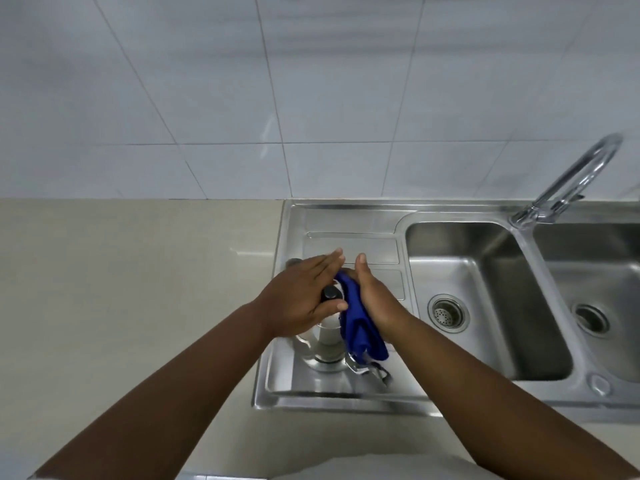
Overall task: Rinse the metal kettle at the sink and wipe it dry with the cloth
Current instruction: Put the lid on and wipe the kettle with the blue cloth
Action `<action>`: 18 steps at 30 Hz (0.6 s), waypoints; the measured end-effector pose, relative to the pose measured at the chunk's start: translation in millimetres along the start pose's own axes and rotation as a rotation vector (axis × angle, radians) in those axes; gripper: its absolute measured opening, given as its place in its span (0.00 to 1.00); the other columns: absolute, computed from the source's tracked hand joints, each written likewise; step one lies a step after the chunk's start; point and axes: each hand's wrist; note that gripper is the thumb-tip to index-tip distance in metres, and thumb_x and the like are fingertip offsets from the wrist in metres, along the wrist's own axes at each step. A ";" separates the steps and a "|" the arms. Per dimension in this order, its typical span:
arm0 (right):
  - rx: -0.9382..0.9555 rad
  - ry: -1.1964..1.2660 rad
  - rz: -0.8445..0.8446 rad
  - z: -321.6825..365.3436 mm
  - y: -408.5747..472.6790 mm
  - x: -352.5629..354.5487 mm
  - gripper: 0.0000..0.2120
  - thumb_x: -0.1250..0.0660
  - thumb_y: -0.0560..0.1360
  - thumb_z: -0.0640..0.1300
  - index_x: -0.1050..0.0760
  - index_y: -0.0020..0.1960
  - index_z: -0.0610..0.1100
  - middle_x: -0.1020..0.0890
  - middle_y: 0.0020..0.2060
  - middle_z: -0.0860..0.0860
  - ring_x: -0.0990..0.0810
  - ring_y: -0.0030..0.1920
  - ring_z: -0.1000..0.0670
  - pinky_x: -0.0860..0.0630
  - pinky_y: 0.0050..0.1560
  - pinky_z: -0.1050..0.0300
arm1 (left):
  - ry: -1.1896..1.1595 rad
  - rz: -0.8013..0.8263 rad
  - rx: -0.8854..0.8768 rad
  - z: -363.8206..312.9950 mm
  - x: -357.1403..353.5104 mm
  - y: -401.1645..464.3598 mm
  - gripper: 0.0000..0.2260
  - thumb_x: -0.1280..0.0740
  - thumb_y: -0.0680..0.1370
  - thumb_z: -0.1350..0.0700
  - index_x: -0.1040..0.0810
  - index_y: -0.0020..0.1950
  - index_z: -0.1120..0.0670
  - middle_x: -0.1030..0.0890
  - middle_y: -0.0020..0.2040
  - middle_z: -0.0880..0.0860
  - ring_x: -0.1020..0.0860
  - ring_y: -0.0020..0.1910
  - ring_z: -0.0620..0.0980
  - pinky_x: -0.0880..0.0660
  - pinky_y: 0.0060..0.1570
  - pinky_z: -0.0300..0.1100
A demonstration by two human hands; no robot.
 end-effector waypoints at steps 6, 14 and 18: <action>0.029 0.176 -0.087 1.7 -47.1 -19.9 0.28 0.51 0.76 0.70 0.22 0.58 0.54 0.15 0.49 0.49 0.16 0.49 0.49 0.18 0.53 0.55 | -0.066 -0.083 0.056 -4.4 -12.2 -5.0 0.42 0.60 0.76 0.29 0.50 0.78 0.59 0.45 0.79 0.56 0.43 0.78 0.52 0.40 0.74 0.52; 0.218 0.248 -0.500 -34.1 -39.3 -58.1 0.30 0.53 0.71 0.76 0.28 0.65 0.65 0.21 0.64 0.53 0.22 0.63 0.52 0.26 0.67 0.45 | -0.084 -0.048 0.117 -11.2 -11.0 -11.9 0.34 0.61 0.77 0.33 0.57 0.79 0.48 0.54 0.80 0.45 0.53 0.79 0.42 0.43 0.75 0.50; 0.176 0.175 -0.513 -16.4 -25.8 -48.9 0.24 0.54 0.79 0.66 0.22 0.46 0.60 0.15 0.45 0.47 0.17 0.49 0.45 0.23 0.59 0.41 | -0.046 -0.020 0.009 0.7 -5.2 -13.5 0.29 0.58 0.81 0.38 0.55 0.79 0.49 0.54 0.80 0.45 0.58 0.79 0.43 0.49 0.77 0.49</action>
Point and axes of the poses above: each hand's wrist, its own y-axis towards the middle knuckle, its own x-axis out of the back of the hand, z = x × y
